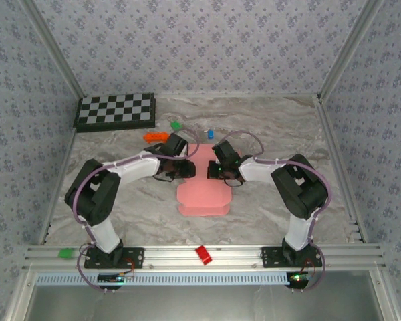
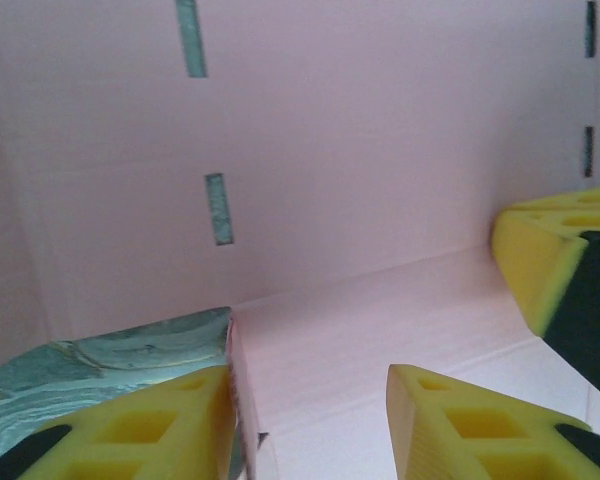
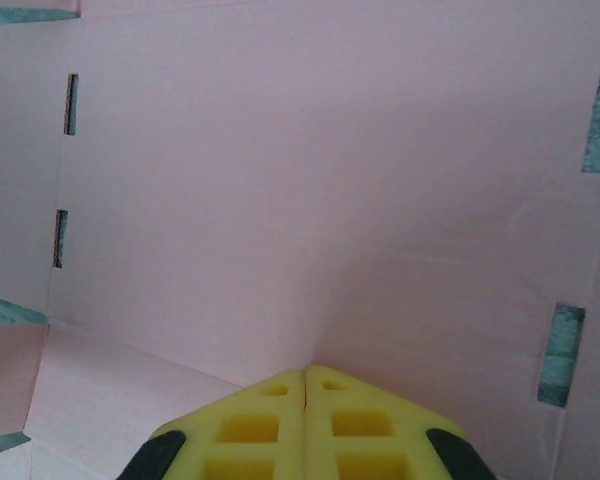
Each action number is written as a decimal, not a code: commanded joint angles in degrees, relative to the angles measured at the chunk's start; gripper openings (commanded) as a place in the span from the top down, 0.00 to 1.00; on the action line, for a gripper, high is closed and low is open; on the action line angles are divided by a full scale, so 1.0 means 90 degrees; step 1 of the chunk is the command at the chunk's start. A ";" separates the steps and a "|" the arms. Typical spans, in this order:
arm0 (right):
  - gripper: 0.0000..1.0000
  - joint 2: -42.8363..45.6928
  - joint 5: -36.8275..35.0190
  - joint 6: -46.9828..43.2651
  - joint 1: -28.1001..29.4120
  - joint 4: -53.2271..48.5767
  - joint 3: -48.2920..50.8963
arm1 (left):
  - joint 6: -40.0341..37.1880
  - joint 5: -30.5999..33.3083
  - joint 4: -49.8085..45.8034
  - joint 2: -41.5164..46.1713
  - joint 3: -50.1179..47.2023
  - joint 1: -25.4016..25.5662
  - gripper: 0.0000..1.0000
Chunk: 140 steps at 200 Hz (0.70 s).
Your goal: Fold the paper box
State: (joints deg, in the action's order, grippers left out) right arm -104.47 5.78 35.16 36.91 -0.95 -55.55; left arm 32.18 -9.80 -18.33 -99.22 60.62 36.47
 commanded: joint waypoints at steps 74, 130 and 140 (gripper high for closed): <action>0.95 -0.0235 -0.0099 0.0259 0.0060 -0.0608 0.0310 | -0.0228 -0.0319 -0.0161 -0.0284 0.0520 0.0136 0.59; 0.94 0.0525 -0.0134 0.0148 0.0036 -0.0752 0.0055 | -0.0828 0.0744 -0.1232 0.0289 0.0872 0.0103 0.59; 0.94 0.0578 -0.0125 -0.0005 0.0015 -0.0799 -0.0038 | -0.0867 0.0617 -0.1244 0.0415 0.0824 0.0108 0.67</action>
State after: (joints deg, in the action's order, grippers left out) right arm -101.84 5.69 36.47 37.01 -3.36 -54.46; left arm 27.66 -5.89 -25.32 -100.12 66.30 37.26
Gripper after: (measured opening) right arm 0.064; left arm 0.395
